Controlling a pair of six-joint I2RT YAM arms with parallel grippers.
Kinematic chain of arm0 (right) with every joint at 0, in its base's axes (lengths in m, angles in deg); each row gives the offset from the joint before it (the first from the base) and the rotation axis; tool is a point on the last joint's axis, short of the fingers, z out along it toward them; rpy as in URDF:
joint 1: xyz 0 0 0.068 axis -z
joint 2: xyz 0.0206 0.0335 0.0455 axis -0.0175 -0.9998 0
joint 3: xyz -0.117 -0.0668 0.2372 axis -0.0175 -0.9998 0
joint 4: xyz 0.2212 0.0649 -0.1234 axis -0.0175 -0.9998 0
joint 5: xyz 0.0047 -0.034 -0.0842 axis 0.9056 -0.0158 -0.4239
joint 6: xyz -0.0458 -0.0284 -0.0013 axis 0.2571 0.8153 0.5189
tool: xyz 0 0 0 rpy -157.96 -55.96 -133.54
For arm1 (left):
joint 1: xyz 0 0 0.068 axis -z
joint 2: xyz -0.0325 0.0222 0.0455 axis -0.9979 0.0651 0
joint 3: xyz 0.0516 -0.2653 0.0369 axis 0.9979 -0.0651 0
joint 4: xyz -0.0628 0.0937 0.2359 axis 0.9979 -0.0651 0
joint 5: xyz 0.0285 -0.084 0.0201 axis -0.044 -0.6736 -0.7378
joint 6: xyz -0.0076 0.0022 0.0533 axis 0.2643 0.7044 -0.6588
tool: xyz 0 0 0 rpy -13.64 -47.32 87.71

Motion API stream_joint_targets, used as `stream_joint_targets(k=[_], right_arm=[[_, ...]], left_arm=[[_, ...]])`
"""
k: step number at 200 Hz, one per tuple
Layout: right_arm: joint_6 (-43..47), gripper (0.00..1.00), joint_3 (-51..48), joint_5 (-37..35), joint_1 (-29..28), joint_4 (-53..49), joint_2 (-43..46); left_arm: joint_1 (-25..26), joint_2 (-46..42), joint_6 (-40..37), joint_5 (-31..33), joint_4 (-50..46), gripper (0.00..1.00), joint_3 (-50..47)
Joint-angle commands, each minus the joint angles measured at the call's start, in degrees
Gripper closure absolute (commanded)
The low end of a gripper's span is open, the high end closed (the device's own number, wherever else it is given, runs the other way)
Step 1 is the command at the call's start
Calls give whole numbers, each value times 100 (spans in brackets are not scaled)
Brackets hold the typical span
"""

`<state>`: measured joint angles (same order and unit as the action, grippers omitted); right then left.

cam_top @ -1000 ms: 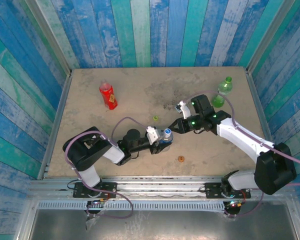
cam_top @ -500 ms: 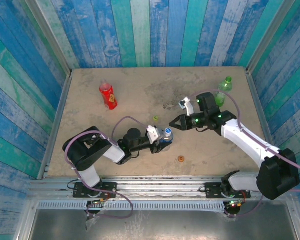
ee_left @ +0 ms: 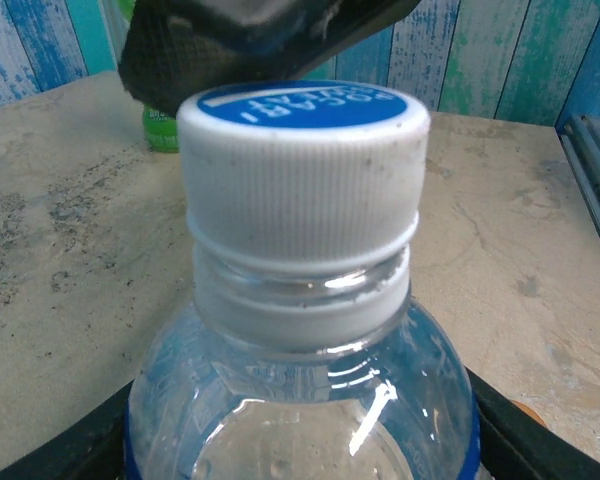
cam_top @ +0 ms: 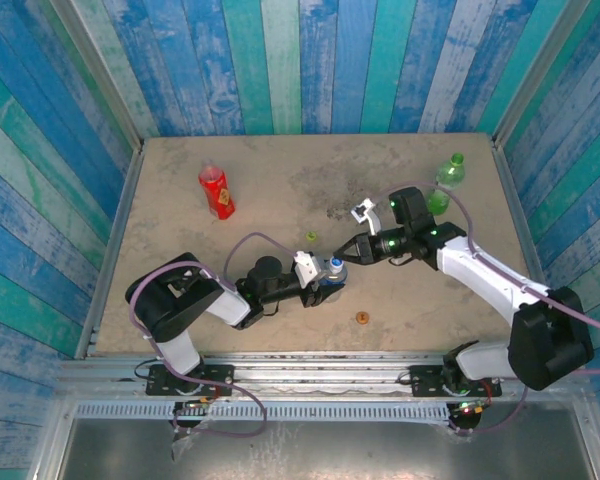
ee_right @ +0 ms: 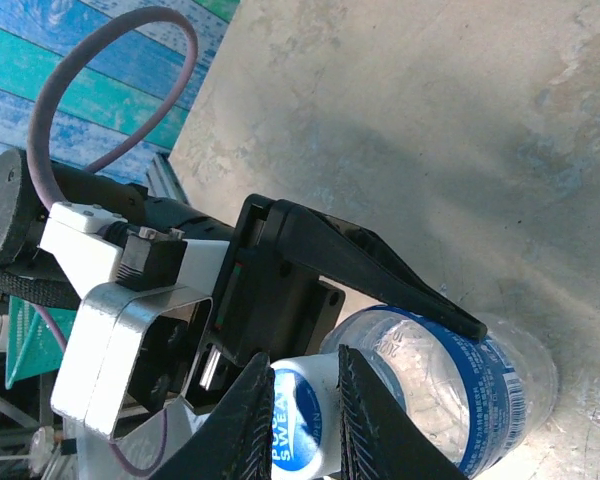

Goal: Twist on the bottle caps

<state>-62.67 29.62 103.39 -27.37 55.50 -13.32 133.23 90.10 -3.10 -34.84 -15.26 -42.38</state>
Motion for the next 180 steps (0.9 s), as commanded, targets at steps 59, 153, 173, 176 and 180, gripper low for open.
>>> stream_joint_targets(k=[59, 153, 173, 176, 180], right_arm=[[130, 88, -276, 226, 0, -102, 39], [-125, 93, -886, 294, -112, -14, 704], [-161, 92, -910, 190, -192, -10, 941], [-158, 92, -919, 154, -193, -12, 985], [-145, 92, -915, 114, -193, -28, 1047]], left_arm=[[-53, 243, 186, 102, -8, 45, 44], [-170, 355, 390, 239, 124, 46, 103], [-170, 345, 331, 281, 139, 45, 90], [-170, 342, 324, 283, 140, 45, 90], [-170, 333, 322, 287, 142, 45, 87]])
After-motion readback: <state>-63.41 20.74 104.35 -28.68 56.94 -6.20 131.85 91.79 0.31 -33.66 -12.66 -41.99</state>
